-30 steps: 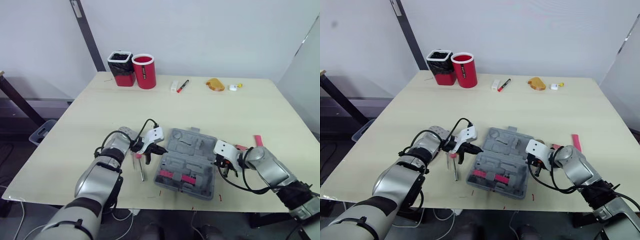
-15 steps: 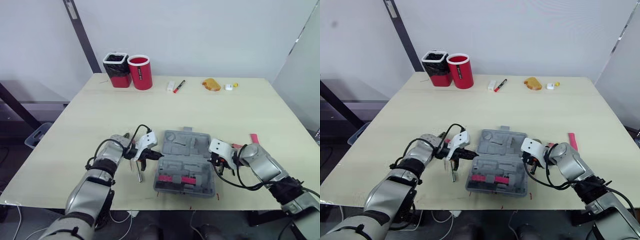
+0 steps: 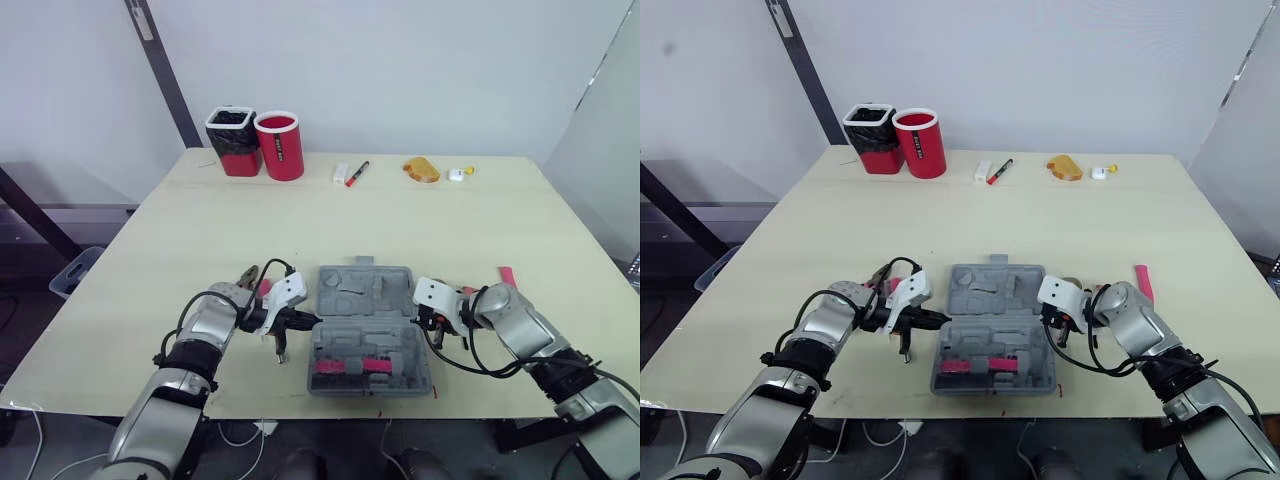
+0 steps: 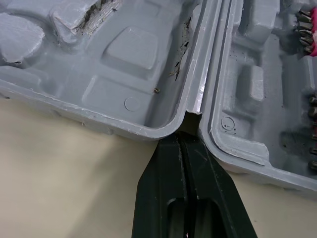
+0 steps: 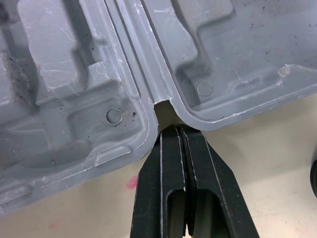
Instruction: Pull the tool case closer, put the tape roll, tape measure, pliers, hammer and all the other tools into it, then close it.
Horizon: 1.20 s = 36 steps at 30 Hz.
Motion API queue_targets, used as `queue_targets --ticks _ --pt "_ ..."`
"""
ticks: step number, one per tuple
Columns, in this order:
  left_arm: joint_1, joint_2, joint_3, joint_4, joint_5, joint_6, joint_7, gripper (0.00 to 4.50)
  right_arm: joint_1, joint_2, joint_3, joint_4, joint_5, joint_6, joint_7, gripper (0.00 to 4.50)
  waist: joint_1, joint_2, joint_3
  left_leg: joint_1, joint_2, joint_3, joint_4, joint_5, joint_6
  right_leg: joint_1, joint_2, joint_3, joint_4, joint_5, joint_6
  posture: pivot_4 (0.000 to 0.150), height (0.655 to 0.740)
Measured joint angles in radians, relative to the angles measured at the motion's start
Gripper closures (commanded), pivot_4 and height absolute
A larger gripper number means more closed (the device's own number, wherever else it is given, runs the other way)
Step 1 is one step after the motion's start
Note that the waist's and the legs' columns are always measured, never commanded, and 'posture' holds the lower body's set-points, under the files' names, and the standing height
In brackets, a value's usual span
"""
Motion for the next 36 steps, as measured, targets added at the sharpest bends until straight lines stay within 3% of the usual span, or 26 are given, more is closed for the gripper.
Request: queue_targets --ticks 36 --pt "0.154 0.035 0.000 -0.269 -0.037 0.150 0.021 4.47 0.078 -0.021 -0.016 -0.138 -0.019 0.079 0.012 4.50 0.004 0.001 0.000 0.000 0.000 0.000 0.000 0.000 0.000 0.000 0.000 0.000 -0.001 0.000 0.000 0.150 0.7400"
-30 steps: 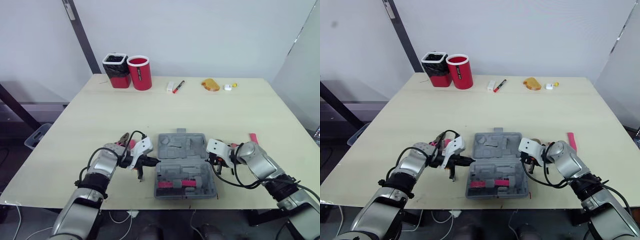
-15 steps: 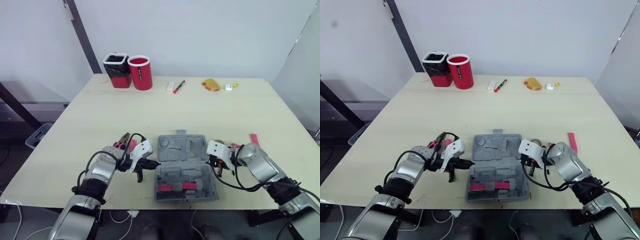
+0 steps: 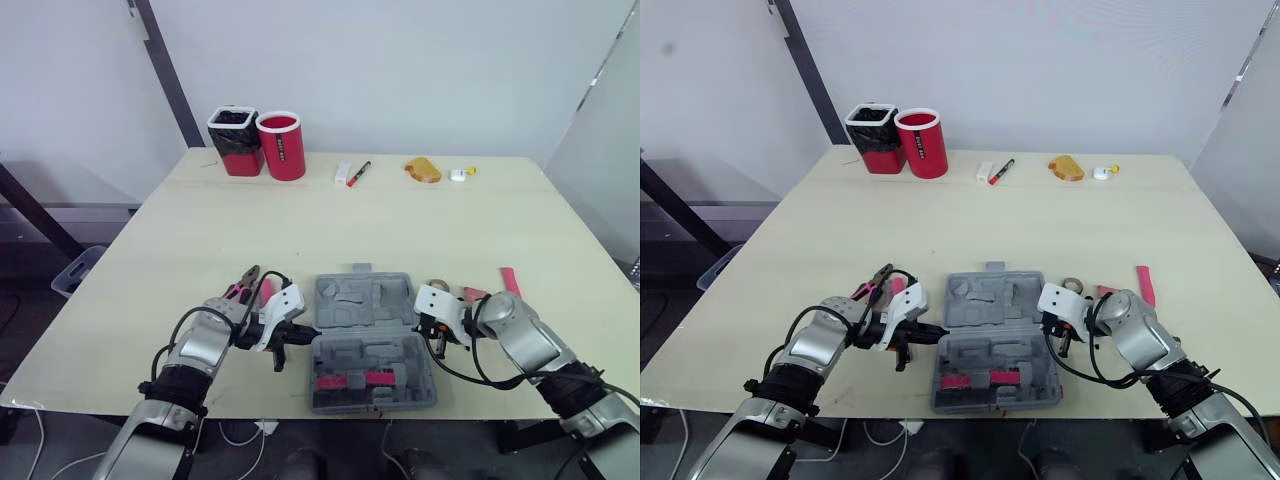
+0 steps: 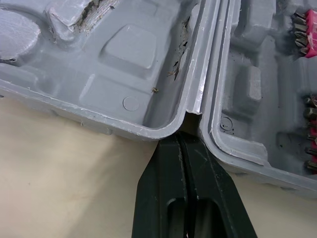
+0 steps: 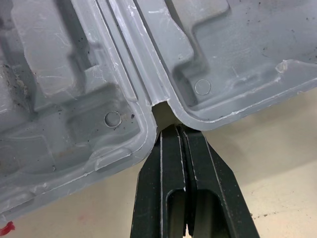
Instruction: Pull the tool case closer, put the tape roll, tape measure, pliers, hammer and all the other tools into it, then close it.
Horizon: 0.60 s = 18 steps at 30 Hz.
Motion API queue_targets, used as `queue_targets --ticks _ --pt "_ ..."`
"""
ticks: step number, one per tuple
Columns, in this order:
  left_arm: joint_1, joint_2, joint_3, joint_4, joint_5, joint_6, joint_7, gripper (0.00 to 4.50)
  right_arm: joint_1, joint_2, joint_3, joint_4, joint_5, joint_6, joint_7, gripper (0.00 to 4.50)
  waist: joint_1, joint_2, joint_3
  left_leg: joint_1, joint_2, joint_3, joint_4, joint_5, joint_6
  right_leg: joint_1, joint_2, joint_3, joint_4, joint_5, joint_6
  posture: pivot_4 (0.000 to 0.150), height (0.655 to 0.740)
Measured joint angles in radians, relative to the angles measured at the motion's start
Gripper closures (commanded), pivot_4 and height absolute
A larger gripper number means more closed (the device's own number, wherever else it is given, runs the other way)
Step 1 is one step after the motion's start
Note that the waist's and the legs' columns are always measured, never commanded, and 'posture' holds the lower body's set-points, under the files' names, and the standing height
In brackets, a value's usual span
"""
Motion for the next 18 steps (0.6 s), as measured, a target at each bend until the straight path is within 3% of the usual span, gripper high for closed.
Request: queue_targets --ticks 18 --pt "0.023 -0.004 -0.034 -0.060 -0.010 0.027 0.001 4.47 0.083 -0.043 -0.023 -0.111 0.009 0.052 -0.001 4.50 0.005 0.000 0.000 0.000 0.000 0.000 0.000 0.000 0.000 0.000 -0.001 0.000 -0.001 0.000 0.000 0.150 0.7400"
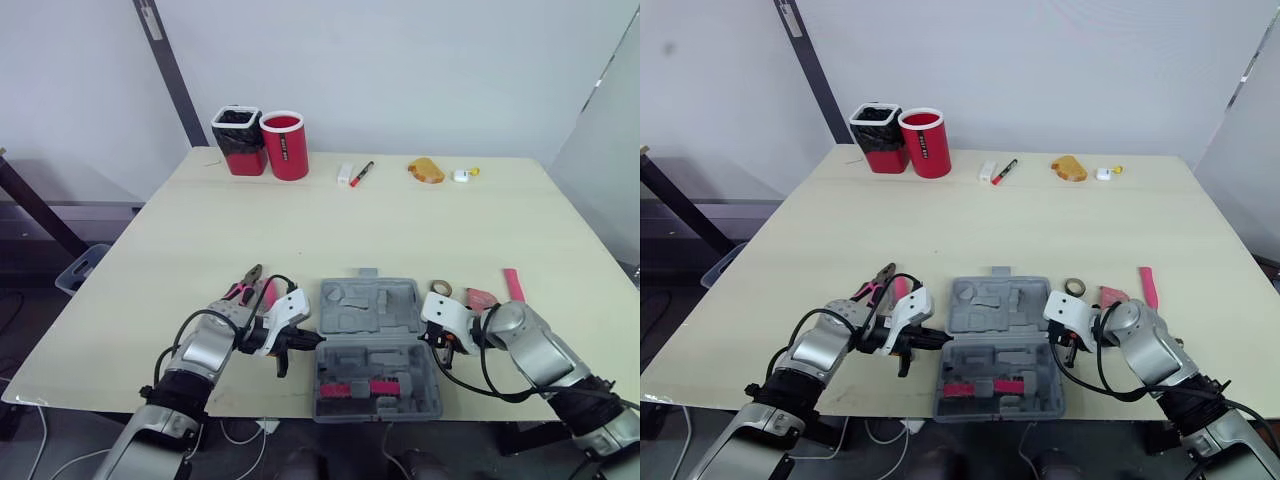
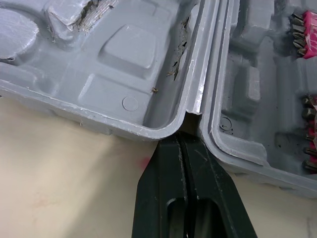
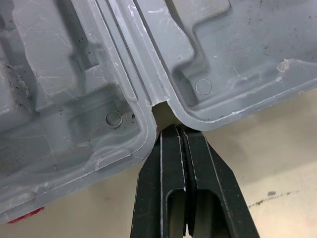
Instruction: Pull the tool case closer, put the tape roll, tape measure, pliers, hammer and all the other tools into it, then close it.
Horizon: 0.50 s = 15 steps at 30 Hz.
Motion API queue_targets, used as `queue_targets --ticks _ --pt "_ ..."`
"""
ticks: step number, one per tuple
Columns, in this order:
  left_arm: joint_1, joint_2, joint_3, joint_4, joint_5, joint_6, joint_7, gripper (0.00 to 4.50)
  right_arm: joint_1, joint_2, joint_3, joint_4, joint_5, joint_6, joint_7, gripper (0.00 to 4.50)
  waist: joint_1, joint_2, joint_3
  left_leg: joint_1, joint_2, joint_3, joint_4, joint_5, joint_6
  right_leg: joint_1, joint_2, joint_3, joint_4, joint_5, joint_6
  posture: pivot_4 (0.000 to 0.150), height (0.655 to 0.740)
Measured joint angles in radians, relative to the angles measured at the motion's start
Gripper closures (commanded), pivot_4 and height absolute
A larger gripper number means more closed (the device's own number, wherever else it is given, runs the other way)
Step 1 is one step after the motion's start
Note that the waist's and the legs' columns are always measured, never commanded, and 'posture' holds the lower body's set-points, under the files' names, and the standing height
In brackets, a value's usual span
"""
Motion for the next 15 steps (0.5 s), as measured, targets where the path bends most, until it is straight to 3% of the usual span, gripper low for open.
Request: queue_targets --ticks 15 --pt "0.004 -0.003 -0.006 -0.002 -0.006 -0.001 0.000 4.47 0.028 -0.013 -0.010 -0.036 0.015 0.025 -0.012 4.50 0.001 0.000 0.000 0.000 0.000 0.000 0.000 0.000 0.000 0.000 0.000 0.000 0.000 0.000 -0.001 0.150 0.7400"
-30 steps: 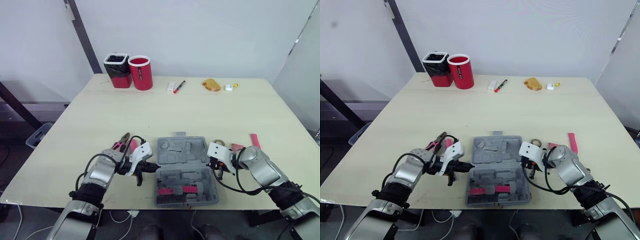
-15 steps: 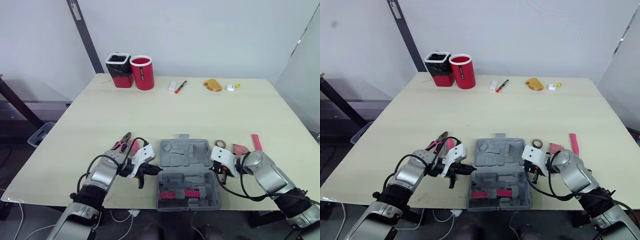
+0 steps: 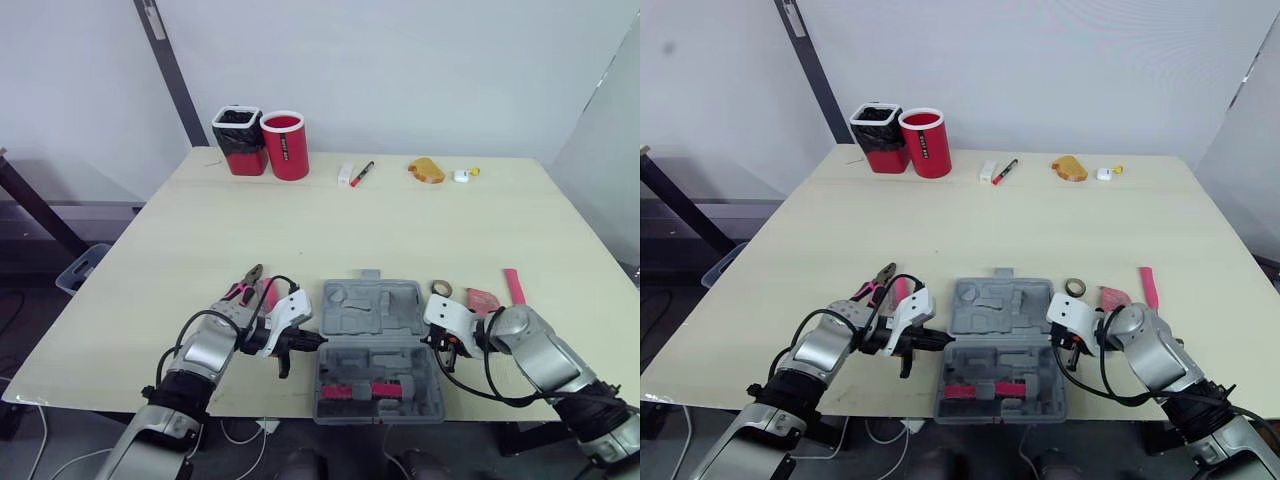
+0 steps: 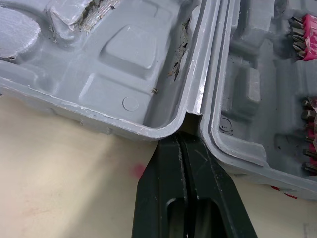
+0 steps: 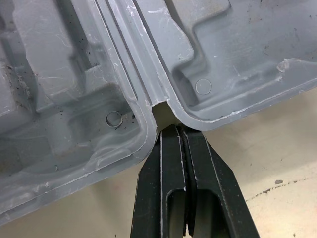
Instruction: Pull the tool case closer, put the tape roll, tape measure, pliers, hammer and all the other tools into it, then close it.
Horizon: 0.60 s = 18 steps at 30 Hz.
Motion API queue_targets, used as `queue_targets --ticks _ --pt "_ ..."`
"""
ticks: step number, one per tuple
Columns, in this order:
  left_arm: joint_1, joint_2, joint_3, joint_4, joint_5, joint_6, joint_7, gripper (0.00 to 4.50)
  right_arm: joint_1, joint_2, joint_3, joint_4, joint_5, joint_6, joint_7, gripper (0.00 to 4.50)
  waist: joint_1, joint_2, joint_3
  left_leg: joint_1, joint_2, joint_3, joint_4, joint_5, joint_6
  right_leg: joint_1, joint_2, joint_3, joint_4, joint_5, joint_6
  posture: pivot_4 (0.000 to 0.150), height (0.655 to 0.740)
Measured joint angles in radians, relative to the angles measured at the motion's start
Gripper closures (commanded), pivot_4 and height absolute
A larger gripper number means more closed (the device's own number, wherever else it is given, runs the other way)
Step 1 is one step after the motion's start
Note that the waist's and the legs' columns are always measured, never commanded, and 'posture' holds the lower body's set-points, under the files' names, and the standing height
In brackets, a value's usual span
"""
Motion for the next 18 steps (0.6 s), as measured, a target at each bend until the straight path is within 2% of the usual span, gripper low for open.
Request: queue_targets --ticks 18 --pt "0.090 0.025 -0.004 -0.111 -0.031 0.032 0.000 4.47 0.068 -0.027 -0.004 -0.101 0.010 0.051 -0.006 4.50 -0.003 0.000 -0.001 0.000 0.000 0.000 0.000 0.000 0.000 0.000 0.000 0.000 0.000 -0.001 -0.001 0.150 0.7400"
